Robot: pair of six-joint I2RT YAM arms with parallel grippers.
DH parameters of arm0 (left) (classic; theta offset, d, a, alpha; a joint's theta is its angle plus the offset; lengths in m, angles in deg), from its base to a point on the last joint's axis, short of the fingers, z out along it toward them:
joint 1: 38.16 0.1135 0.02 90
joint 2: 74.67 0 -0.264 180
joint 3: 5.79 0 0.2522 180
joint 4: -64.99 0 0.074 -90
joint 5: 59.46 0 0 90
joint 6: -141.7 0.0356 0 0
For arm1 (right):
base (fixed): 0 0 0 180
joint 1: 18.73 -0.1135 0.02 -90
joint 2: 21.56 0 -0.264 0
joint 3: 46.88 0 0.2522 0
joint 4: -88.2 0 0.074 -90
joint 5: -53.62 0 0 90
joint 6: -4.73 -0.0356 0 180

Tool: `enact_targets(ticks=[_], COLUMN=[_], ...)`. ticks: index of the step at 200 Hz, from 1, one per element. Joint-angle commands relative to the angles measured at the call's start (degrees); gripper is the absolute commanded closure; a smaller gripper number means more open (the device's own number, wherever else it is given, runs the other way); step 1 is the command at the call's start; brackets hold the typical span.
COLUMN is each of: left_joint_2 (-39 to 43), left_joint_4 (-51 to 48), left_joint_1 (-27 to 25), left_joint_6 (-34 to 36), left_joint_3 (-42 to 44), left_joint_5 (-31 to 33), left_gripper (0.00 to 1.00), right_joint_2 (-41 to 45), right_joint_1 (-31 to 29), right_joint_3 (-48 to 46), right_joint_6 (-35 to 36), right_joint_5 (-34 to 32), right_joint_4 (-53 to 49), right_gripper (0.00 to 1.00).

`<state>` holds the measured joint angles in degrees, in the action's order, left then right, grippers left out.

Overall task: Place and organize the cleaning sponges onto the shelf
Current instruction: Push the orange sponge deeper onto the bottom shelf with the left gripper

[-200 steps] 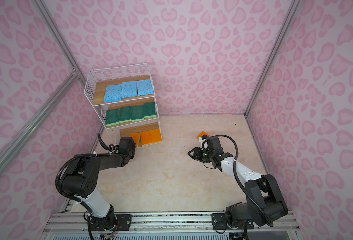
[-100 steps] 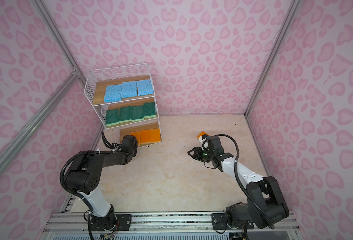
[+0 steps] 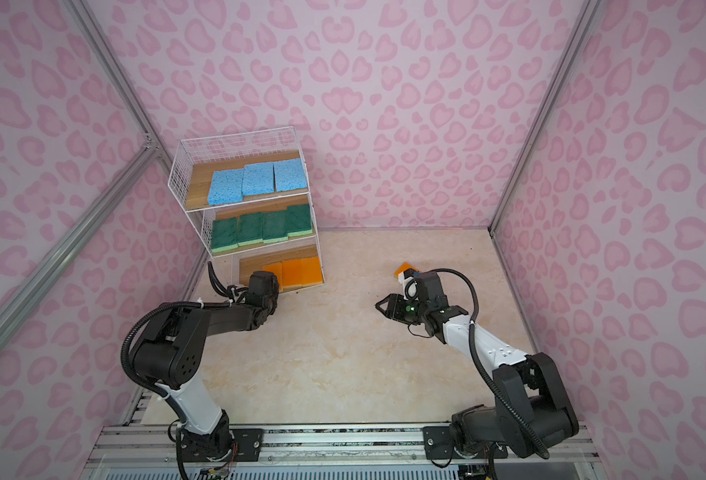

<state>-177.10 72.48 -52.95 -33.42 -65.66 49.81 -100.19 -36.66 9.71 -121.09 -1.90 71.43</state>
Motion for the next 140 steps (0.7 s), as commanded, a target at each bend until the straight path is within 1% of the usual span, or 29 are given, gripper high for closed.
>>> enact_targets(ticks=[1,34,60,82,98,117,140], left_joint_2=[-0.4,0.37,1.73,2.97,3.29,3.63,4.73], left_joint_4=[2.18,2.11,0.91,0.55,0.33,-0.1,-0.45], left_joint_1=[-0.59,-0.87,-0.87,-0.8,-0.47,0.03,0.92], left_joint_6=[0.43,0.35,0.75,0.75,1.15,1.36,1.92], left_joint_3=[-0.41,0.49,1.5,2.41,2.26,2.16,2.58], left_joint_5=[-3.77,-4.38,-3.09,-1.48,-1.59,-1.68,-1.68], left_gripper=[0.9,0.8,0.78,0.81,0.83,0.96,0.97], right_joint_2=[-0.02,0.24,0.37,0.53,0.55,0.54,0.34], right_joint_1=[0.0,-0.08,-0.08,-0.07,-0.06,-0.04,-0.08], right_joint_3=[-0.38,-0.46,-0.47,-0.47,-0.35,-0.12,-0.05], right_joint_6=[0.29,0.25,0.38,0.56,0.63,0.79,0.9], right_joint_5=[-0.2,-0.38,-0.45,-0.64,-0.64,-0.81,-0.98], right_joint_4=[0.23,0.28,0.19,-0.02,-0.32,-0.67,-0.71], right_gripper=[0.51,0.51,0.52,0.52,0.51,0.51,0.51])
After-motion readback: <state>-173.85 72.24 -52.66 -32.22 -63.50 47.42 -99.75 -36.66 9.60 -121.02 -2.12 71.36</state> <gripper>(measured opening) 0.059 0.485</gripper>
